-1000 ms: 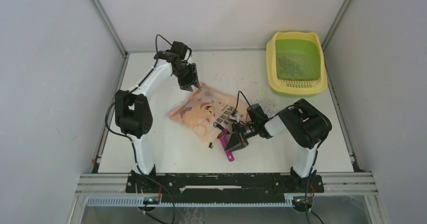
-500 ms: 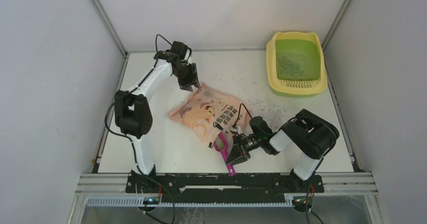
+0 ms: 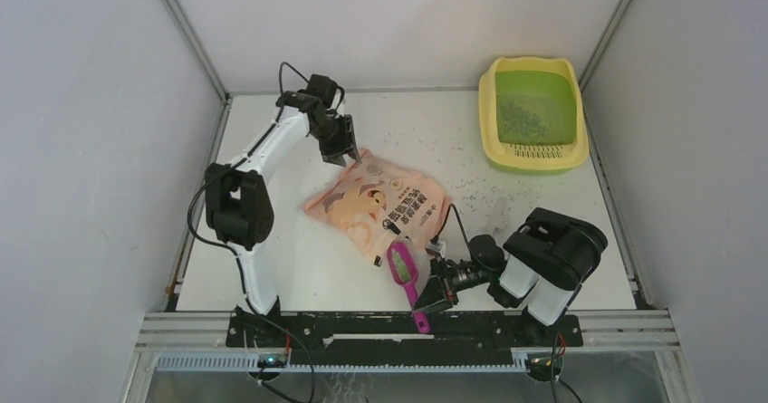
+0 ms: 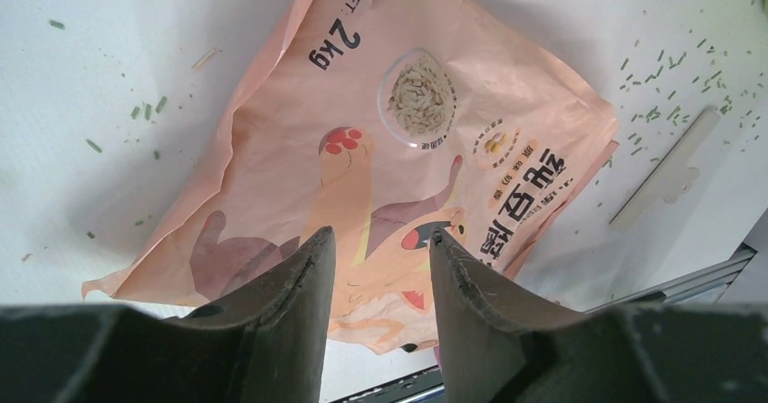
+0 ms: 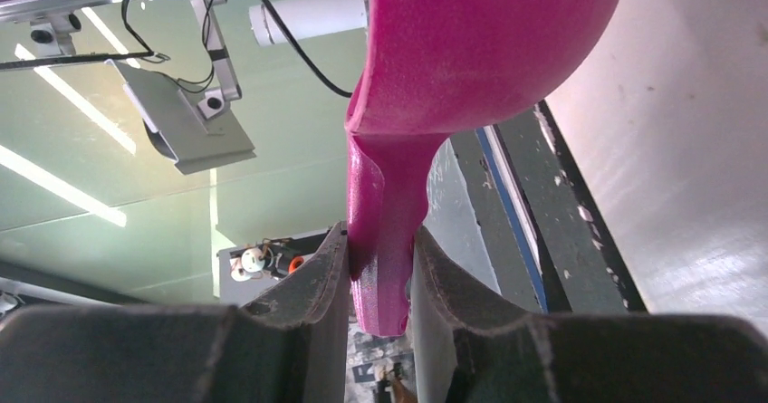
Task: Fill the litter box with clean litter
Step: 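Scoop the cat litter from the cat litter bag, then pour the cat litter into the litter box.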
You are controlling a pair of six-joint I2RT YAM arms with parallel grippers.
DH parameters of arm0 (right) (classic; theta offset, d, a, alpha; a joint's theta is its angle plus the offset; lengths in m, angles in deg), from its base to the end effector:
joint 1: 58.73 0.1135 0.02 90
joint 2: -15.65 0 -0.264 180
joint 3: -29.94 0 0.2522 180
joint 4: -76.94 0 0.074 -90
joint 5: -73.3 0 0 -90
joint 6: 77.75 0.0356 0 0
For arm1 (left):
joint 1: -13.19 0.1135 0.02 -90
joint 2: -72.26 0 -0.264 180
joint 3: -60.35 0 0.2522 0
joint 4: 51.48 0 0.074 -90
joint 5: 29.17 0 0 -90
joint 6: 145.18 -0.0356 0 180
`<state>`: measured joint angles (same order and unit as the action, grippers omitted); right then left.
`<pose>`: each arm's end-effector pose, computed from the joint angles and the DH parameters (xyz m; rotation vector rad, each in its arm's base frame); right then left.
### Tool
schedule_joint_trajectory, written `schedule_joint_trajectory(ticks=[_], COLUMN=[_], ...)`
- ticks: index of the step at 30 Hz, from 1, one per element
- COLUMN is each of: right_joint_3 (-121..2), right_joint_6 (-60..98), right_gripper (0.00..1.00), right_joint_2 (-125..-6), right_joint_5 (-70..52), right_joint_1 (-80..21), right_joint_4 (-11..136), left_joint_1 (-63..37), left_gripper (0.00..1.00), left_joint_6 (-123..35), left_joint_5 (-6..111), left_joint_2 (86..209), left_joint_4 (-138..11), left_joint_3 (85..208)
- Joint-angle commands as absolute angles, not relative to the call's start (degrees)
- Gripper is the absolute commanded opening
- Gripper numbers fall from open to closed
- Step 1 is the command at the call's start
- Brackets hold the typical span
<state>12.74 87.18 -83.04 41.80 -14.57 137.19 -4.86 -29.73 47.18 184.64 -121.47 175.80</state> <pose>0.1105 0.1496 0.0915 0.2219 -2.2715 -1.8619 0.3919 -0.1366 0.2712 -0.1128 2.8071 -0.5247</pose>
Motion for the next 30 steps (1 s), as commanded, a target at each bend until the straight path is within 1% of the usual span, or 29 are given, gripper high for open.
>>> schedule_joint_trajectory(ticks=[1, 5, 8, 14, 16, 18, 22, 27, 30], right_joint_3=[13.4, 13.0, 12.0, 8.9, 6.1, 2.8, -2.6, -6.5, -10.2], right_joint_6=[88.9, 89.0, 87.2, 81.2, 77.9, 76.3, 74.6, 78.9, 78.4], right_gripper=[0.0, 0.0, 0.0, 0.0, 0.0, 0.0, 0.0, 0.0, 0.0], right_joint_2=[-79.7, -72.9, -65.4, -43.7, -37.4, -33.8, -33.2, -38.7, -43.0], right_joint_5=[37.5, 36.7, 37.1, 37.0, 37.7, 40.2, 44.4, 45.5, 44.4], right_joint_1=[-12.6, -12.8, -14.1, -18.3, -21.9, -27.2, -39.7, -55.7, -63.5], right_joint_4=[145.8, 141.4, 131.5, 103.1, 92.3, 86.2, 79.9, 86.2, 85.4], left_joint_1=[-5.1, -4.7, -3.8, -1.8, -1.5, -1.5, -1.5, -1.5, -1.6], left_gripper=[0.48, 0.49, 0.49, 0.5, 0.5, 0.5, 0.5, 0.5, 0.5], left_joint_6=[-30.7, -31.1, -31.3, -31.7, -31.7, -31.7, -31.7, -32.3, -33.1], left_joint_5=[47.4, 47.5, 47.2, 46.3, 45.7, 45.1, 43.8, 42.6, 41.9], left_joint_2=[180.6, 180.5, 180.8, 181.0, 181.0, 180.9, 180.8, 179.8, 178.9], left_joint_4=[-121.9, -122.4, -123.0, -124.5, -124.5, -124.5, -124.3, -123.7, -123.4], left_joint_3=[178.4, 179.1, 180.2, 183.3, 183.6, 183.6, 182.8, 181.1, 179.6])
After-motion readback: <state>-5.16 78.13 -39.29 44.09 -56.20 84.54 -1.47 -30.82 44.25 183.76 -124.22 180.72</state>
